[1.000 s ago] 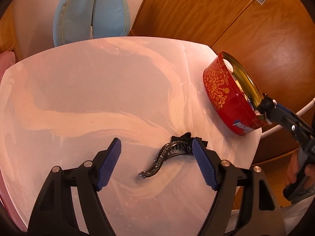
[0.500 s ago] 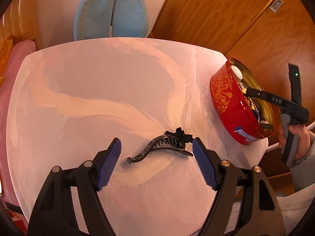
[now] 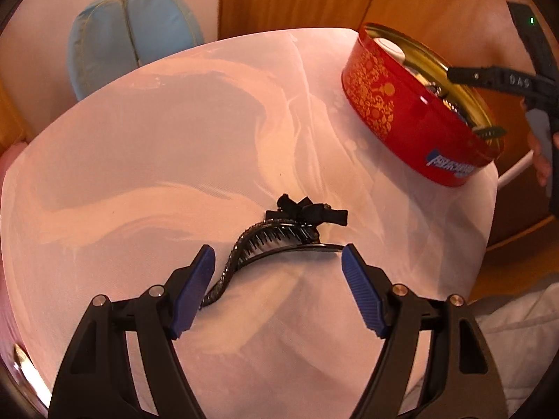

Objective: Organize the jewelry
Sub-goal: 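Carry the pearl claw clip into the red tin and open the right tool, then grasp the long black claw clip with the left tool and lift it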

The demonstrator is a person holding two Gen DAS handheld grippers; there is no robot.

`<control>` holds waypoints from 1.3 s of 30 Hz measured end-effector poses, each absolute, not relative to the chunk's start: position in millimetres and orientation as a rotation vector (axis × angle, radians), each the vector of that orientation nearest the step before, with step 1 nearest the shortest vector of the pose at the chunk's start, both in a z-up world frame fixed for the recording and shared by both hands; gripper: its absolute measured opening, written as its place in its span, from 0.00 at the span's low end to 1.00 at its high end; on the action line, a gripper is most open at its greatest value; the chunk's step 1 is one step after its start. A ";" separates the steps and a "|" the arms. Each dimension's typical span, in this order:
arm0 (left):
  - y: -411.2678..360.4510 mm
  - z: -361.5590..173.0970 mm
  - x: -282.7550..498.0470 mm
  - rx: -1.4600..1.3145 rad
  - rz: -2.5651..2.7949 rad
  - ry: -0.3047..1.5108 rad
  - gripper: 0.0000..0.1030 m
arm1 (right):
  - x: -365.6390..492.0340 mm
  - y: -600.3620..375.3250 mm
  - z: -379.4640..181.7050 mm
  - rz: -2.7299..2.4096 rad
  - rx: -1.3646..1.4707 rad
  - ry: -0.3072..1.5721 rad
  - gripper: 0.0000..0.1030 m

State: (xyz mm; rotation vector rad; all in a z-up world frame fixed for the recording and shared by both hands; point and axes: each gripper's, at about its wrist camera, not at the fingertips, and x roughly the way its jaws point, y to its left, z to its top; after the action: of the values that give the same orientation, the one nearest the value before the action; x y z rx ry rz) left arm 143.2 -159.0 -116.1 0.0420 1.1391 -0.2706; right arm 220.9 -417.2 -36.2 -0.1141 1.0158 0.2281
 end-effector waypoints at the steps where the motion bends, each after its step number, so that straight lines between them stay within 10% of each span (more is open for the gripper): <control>1: -162.9 -117.8 144.4 0.095 -0.277 1.130 0.71 | 215.6 -421.1 -32.8 0.213 -0.104 1.015 0.90; 4: -170.4 -124.3 148.9 0.212 -0.317 1.157 0.66 | 198.6 -434.2 -23.5 0.169 -0.065 1.005 0.90; 10: -173.9 -130.8 153.5 0.306 -0.383 1.190 0.21 | 173.5 -450.5 -15.1 0.106 -0.007 0.989 0.90; 39: -314.0 41.3 226.4 0.324 -0.474 0.862 0.13 | 177.7 -532.8 -22.4 0.203 0.184 0.921 0.90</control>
State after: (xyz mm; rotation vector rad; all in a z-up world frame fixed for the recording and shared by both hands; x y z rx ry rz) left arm 226.4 -314.0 41.3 0.3238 0.8616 -0.4741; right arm 177.7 -532.8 -22.4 0.1842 0.9213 0.2028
